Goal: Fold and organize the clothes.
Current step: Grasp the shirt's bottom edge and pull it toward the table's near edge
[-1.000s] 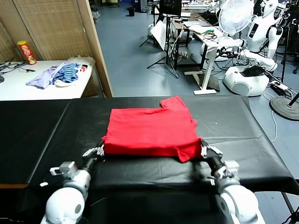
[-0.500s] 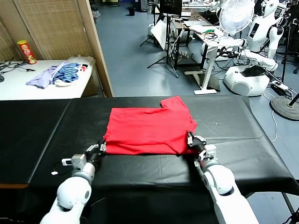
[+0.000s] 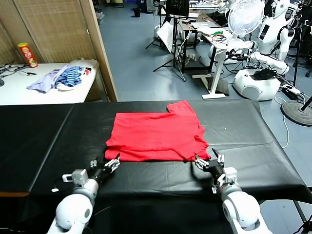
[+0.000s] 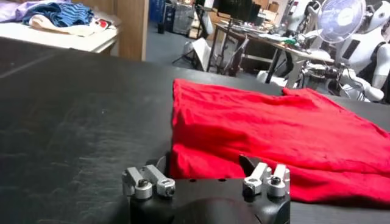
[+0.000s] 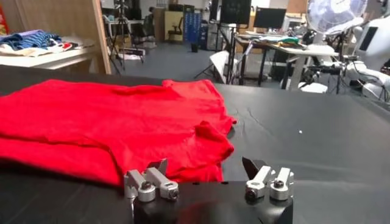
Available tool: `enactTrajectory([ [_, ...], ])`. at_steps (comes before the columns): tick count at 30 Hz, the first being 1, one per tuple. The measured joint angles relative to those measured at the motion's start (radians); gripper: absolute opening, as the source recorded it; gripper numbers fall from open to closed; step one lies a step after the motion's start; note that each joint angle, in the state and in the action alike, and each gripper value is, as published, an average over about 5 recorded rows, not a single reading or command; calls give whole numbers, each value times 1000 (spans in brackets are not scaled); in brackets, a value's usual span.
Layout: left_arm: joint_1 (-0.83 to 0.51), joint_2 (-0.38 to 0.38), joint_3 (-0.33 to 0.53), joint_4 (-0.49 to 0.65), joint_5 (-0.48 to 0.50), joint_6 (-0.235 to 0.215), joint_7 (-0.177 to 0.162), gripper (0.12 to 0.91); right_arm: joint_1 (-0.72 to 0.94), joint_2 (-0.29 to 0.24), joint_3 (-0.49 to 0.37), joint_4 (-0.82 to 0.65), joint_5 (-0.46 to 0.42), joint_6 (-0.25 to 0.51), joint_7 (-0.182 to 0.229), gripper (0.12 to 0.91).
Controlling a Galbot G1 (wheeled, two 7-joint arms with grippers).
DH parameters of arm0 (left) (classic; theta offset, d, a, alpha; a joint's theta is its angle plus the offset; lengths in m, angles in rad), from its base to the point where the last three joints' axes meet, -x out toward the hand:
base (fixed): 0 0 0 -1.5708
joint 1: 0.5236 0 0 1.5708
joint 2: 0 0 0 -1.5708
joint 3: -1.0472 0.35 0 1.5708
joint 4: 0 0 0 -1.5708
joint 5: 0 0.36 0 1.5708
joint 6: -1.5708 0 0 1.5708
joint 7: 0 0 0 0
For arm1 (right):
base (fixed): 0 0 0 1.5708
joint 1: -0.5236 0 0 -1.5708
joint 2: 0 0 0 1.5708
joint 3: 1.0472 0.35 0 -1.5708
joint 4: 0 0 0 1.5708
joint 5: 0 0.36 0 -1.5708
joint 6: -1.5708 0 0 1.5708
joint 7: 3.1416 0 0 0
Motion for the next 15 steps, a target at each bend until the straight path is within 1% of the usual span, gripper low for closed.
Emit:
enactTrajectory([
  [1, 0, -1, 0, 3, 1, -1, 0, 331, -2, 0, 0, 0, 1, -2, 3, 151],
  [3, 0, -4, -1, 8, 6, -3, -2, 232, -7, 1, 2, 5, 8, -11, 11, 125],
  [4, 1, -5, -2, 9, 11, -5, -3, 185, -11, 0, 4, 10, 13, -17, 17, 124],
  [5, 3, -5, -3, 9, 17, -6, -5, 155, -16, -1, 6, 18, 19, -23, 23, 122],
  [7, 11, -6, -7, 4, 36, -11, -10, 127, -29, -4, 14, 39, 29, -38, 32, 122],
  [11, 43, -9, -24, -28, 95, -21, -21, 126, -71, -17, 32, 94, 37, -62, 37, 122],
  [15, 89, -10, -45, -69, 140, -28, -29, 126, -124, -29, 49, 142, 42, -69, 35, 122],
])
